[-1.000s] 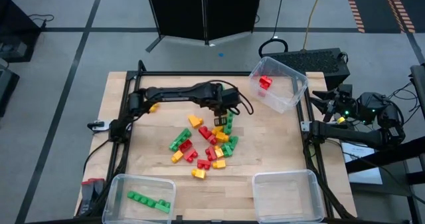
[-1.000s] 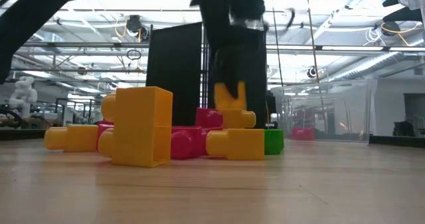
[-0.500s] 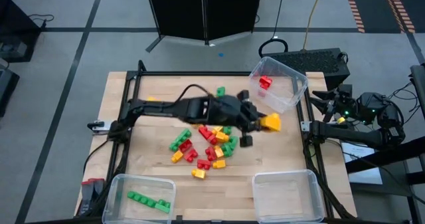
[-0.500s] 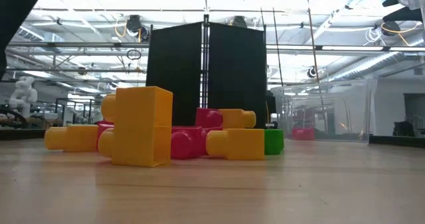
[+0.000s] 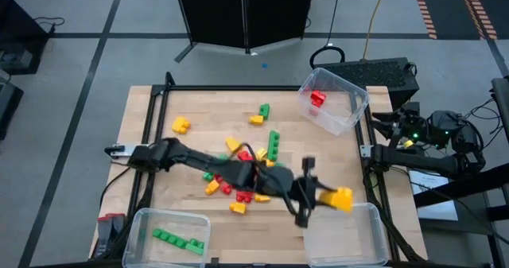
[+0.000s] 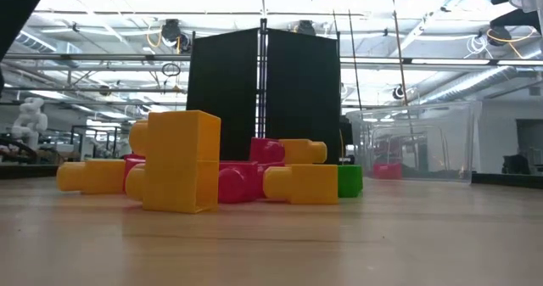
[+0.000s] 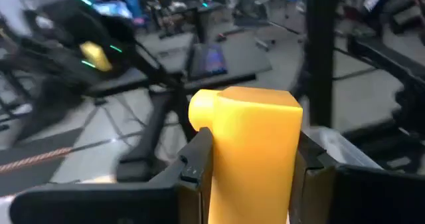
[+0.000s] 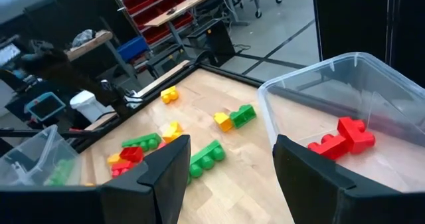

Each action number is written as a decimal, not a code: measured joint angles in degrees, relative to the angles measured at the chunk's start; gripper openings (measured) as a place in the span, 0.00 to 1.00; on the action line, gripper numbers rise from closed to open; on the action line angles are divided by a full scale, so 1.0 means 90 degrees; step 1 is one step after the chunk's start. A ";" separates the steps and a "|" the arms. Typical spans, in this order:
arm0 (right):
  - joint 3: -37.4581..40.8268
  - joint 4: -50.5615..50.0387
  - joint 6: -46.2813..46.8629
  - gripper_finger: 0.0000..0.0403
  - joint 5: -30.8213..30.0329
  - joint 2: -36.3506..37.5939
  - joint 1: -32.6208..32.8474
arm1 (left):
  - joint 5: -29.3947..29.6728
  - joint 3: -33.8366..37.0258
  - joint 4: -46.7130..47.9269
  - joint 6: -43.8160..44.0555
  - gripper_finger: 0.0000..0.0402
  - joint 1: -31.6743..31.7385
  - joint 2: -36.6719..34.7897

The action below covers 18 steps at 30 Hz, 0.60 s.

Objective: Sort blocks
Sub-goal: Put the yellow game piece into the bottom right transparent bin

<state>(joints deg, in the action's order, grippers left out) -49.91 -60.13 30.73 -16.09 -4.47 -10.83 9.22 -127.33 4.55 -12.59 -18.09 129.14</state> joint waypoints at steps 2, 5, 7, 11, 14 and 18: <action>0.0000 -0.0004 0.0014 0.52 -0.0001 0.0000 -0.0002 | 0.0041 0.0002 -0.0353 0.0026 0.21 -0.0174 0.0242; 0.0000 -0.0006 0.0011 0.52 -0.0001 0.0000 -0.0001 | 0.0397 0.0000 -0.0670 0.0017 0.21 -0.0419 0.0495; 0.0000 -0.0011 0.0049 0.52 0.0002 0.0000 -0.0002 | 0.0554 0.0000 -0.0617 0.0020 0.21 -0.0546 0.0632; 0.0000 -0.0014 0.0250 0.52 0.0005 0.0000 0.0000 | 0.0562 0.0002 -0.0574 0.0016 0.21 -0.0671 0.0957; 0.0000 -0.0016 0.0307 0.52 0.0018 0.0000 -0.0002 | 0.0595 0.0002 -0.0577 0.0017 0.21 -0.0727 0.1062; 0.0000 -0.0016 0.0337 0.52 0.0172 0.0000 -0.0001 | 0.0664 -0.0002 -0.0692 0.0028 0.26 -0.0752 0.1103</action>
<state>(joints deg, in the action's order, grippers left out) -49.91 -60.27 33.76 -14.55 -4.47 -10.84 15.20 -127.35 -1.67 -12.34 -24.86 139.07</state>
